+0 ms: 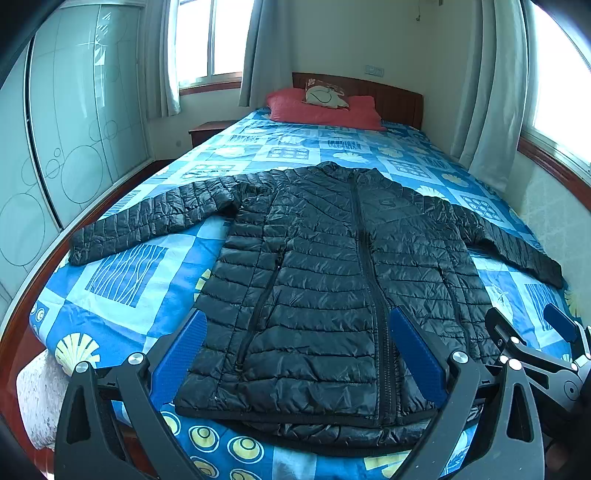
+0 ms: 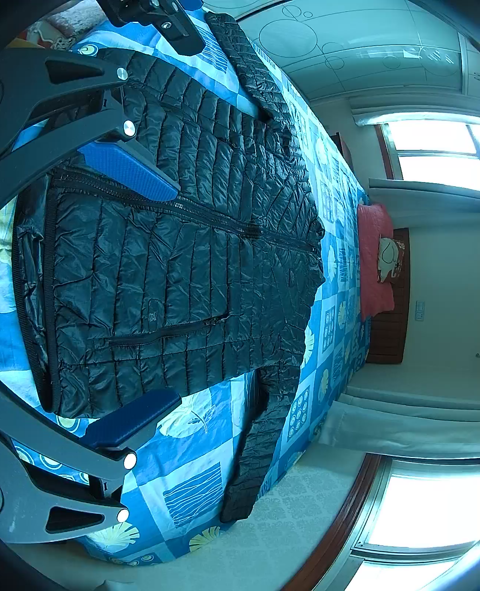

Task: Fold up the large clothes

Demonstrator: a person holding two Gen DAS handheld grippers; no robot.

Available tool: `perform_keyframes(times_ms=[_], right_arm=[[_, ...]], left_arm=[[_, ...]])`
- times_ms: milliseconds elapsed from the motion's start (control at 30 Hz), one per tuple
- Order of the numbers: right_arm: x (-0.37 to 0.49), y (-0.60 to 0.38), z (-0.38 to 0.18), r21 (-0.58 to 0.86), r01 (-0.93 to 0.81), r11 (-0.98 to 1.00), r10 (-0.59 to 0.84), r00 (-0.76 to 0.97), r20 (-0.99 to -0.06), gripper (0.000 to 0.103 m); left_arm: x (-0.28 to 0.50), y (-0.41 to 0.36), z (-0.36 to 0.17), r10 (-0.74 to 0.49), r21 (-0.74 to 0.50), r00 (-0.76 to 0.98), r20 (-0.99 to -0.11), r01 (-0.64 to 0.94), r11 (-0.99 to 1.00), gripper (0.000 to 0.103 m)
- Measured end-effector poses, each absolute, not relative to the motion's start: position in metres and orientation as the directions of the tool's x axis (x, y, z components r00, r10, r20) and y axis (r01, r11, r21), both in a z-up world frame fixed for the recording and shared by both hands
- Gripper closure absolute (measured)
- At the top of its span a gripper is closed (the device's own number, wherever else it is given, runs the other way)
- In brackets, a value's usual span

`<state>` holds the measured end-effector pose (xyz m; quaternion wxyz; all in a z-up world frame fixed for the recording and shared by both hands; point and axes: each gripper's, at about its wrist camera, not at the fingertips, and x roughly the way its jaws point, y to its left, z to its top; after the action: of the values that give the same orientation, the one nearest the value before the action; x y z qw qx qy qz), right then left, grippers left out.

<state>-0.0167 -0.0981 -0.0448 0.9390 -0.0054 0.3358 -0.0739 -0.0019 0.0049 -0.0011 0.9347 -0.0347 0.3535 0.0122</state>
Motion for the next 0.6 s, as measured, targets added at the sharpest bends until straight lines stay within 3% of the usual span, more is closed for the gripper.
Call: perform_keyframes(times_ms=[600], right_arm=[[-0.0163,-0.0972,-0.045,-0.06,0.135,0.989,-0.143,0.764,-0.629,0.002]], left_arm=[[-0.0023,0.0046,-0.0013,0.002,-0.053,0.749,-0.663,-0.049,0.997,0.005]])
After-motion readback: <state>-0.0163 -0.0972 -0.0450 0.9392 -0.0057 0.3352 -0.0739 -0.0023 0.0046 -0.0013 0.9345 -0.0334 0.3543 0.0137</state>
